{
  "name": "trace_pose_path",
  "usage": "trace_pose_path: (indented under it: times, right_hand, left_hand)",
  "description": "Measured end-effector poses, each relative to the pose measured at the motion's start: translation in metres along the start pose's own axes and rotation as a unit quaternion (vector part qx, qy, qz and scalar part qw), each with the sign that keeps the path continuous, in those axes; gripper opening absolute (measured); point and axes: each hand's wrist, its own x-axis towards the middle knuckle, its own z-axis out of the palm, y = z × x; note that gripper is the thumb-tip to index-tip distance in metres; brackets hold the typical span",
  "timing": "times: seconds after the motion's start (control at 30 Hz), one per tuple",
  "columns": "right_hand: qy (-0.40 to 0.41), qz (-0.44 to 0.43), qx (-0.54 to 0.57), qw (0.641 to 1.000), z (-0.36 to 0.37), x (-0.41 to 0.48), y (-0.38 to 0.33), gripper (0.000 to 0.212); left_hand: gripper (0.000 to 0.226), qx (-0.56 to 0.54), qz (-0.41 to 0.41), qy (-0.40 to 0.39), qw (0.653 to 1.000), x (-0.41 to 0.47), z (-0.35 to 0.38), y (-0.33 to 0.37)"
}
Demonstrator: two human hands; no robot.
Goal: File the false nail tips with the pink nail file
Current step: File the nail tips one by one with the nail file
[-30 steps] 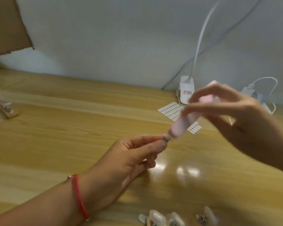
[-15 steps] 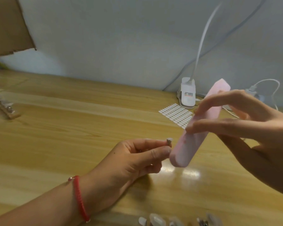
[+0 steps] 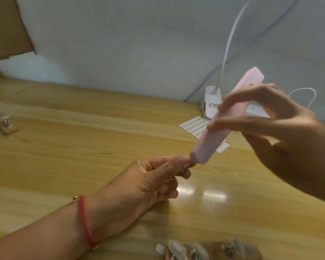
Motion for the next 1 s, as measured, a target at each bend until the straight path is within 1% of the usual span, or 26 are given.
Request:
trace_pose_path:
  times: [0.07, 0.13, 0.17, 0.2, 0.27, 0.3, 0.33, 0.4, 0.43, 0.5, 0.57, 0.6, 0.63, 0.67, 0.73, 0.77, 0.87, 0.9, 0.93, 1.0]
  right_hand:
    - [0.001, -0.026, -0.005, 1.000, 0.006, -0.003, -0.006, 0.052]
    - [-0.023, -0.089, -0.022, 0.996, 0.019, -0.009, -0.022, 0.039]
    - [-0.031, -0.104, -0.034, 0.993, 0.019, -0.010, -0.023, 0.035]
    - [-0.030, -0.090, -0.034, 0.995, 0.015, -0.007, -0.017, 0.036]
    - [-0.006, -0.015, -0.018, 1.000, 0.002, 0.003, -0.002, 0.041]
    - [0.007, 0.006, -0.020, 1.000, 0.000, 0.008, 0.001, 0.041]
    - [0.012, 0.009, -0.017, 1.000, 0.003, 0.008, -0.001, 0.041]
    - [0.012, -0.019, 0.014, 1.000, 0.019, -0.002, -0.016, 0.031]
    - [0.013, -0.030, 0.039, 0.999, 0.025, -0.005, -0.024, 0.032]
    - [0.000, -0.039, 0.038, 0.999, 0.023, -0.003, -0.022, 0.028]
    - [-0.006, -0.006, 0.023, 1.000, 0.011, 0.004, -0.005, 0.047]
    - [0.000, 0.005, 0.018, 1.000, 0.008, 0.003, -0.002, 0.052]
    - [-0.003, -0.002, 0.023, 1.000, 0.011, -0.001, -0.006, 0.051]
    - [-0.020, -0.034, 0.037, 0.999, 0.018, -0.007, -0.014, 0.047]
    - [-0.051, -0.104, 0.048, 0.992, 0.026, -0.012, -0.029, 0.035]
    - [-0.054, -0.109, 0.050, 0.991, 0.024, -0.008, -0.026, 0.034]
    - [-0.031, -0.026, 0.034, 0.999, 0.009, 0.009, -0.003, 0.046]
    - [-0.026, -0.016, 0.032, 0.999, 0.009, 0.010, 0.000, 0.049]
    - [-0.026, -0.012, 0.039, 0.999, 0.014, 0.005, -0.005, 0.048]
    - [-0.043, -0.041, 0.071, 0.996, 0.023, -0.004, -0.023, 0.044]
  left_hand:
    - [0.043, -0.005, 0.002, 0.012, 1.000, 0.001, 0.000, -0.002]
    - [0.048, -0.015, 0.008, 0.012, 1.000, 0.003, -0.001, -0.002]
    - [0.048, -0.014, 0.007, 0.010, 1.000, 0.003, -0.001, -0.001]
    - [0.046, -0.011, 0.004, 0.010, 1.000, 0.003, -0.001, -0.001]
    - [0.043, -0.012, -0.002, 0.013, 1.000, 0.003, -0.001, 0.000]
    - [0.042, -0.014, -0.002, 0.013, 1.000, 0.002, -0.001, -0.001]
    - [0.043, -0.013, -0.001, 0.009, 1.000, 0.002, -0.002, -0.001]
    - [0.050, -0.012, 0.000, 0.006, 1.000, 0.003, -0.001, -0.001]
    - [0.053, -0.012, 0.000, 0.009, 1.000, 0.003, -0.001, -0.001]
    - [0.049, -0.004, 0.001, 0.012, 1.000, 0.004, -0.001, -0.001]
    - [0.040, -0.007, 0.002, 0.013, 1.000, 0.003, 0.000, -0.002]
    - [0.036, -0.014, 0.001, 0.009, 1.000, 0.003, 0.000, -0.003]
    - [0.034, -0.020, -0.001, 0.006, 1.000, 0.004, -0.001, -0.003]
    - [0.038, -0.018, -0.004, 0.006, 1.000, 0.003, -0.001, -0.002]
    - [0.054, -0.013, -0.009, 0.009, 1.000, 0.003, -0.001, -0.002]
    - [0.056, -0.013, -0.007, 0.005, 1.000, 0.003, 0.000, -0.001]
    - [0.039, -0.025, 0.007, 0.016, 1.000, 0.003, 0.002, 0.000]
    - [0.037, -0.024, 0.008, 0.011, 1.000, 0.002, 0.003, 0.000]
    - [0.035, -0.020, 0.006, 0.006, 1.000, 0.002, 0.003, 0.000]
    - [0.040, -0.013, -0.002, 0.007, 1.000, 0.001, 0.004, 0.002]
